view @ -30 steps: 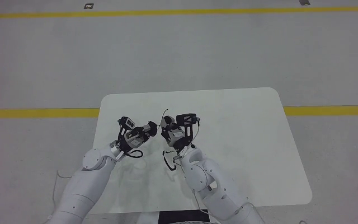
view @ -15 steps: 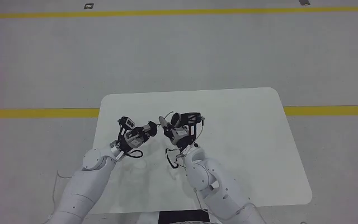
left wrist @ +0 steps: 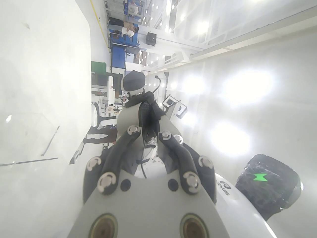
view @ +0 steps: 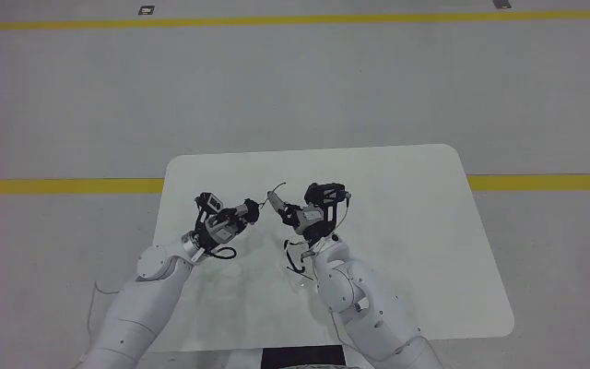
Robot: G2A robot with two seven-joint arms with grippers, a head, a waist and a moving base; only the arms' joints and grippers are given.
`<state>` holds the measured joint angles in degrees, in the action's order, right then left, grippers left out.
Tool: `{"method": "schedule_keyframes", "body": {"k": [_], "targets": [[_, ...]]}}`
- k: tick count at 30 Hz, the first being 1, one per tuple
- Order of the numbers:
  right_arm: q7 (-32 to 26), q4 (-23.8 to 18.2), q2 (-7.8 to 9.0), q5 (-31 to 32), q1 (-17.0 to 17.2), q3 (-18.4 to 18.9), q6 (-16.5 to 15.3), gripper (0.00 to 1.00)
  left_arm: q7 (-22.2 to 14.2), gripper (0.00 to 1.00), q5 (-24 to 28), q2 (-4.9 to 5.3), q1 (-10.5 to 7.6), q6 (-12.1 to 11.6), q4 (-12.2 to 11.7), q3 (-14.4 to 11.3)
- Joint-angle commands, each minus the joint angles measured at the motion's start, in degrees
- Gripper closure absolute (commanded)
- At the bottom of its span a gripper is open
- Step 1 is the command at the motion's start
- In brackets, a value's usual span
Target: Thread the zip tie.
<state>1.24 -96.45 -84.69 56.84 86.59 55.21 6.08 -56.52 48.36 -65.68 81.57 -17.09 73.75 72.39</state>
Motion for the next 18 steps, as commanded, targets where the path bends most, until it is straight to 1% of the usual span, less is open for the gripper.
{"method": "schedule_keyframes", "body": {"k": [1,3,7,8,9,11,12,14,16,17,18], "targets": [[0.0,0.0,0.0,0.0,0.0,0.0,0.0,0.0,-1.2,1.0,4.0,-0.02,0.05,1.8,-0.3,0.4],[0.0,0.0,0.0,0.0,0.0,0.0,0.0,0.0,-2.1,1.0,7.5,-0.08,0.12,3.7,-0.9,0.7],[0.0,0.0,0.0,0.0,0.0,0.0,0.0,0.0,-4.4,1.0,12.3,0.01,-0.12,8.5,-2.7,1.5],[0.1,0.1,0.09,1.4,-0.2,0.0,-0.2,0.0,-5.0,1.0,13.3,0.08,-0.22,9.6,-3.2,1.9],[0.4,0.5,0.33,5.8,-0.7,-0.4,-0.8,0.0,-5.5,1.0,13.5,0.16,-0.26,10.0,-3.6,2.1],[1.3,1.4,0.97,17.6,-1.4,-1.7,-2.3,0.0,-6.7,1.0,13.9,0.32,-0.44,11.5,-4.4,2.6],[1.8,1.6,1.19,21.7,-1.6,-2.3,-2.8,0.0,-6.9,1.0,13.7,0.38,-0.49,11.6,-4.6,2.7],[3.1,1.8,1.43,26.0,-1.6,-3.2,-4.2,0.0,-7.3,1.0,14.3,0.44,-0.51,12.8,-4.9,2.8],[4.5,2.3,1.64,29.9,-1.9,-3.7,-4.8,0.0,-8.0,1.0,15.2,0.47,-0.52,14.3,-5.0,2.8],[5.3,2.5,1.7,31.6,-2.1,-4.1,-4.9,0.0,-8.2,1.0,15.2,0.51,-0.59,14.6,-5.0,2.9],[6.3,2.9,1.77,33.1,-2.3,-4.3,-4.8,0.0,-7.8,1.0,13.5,0.67,-0.73,13.9,-5.1,3.2]]}}
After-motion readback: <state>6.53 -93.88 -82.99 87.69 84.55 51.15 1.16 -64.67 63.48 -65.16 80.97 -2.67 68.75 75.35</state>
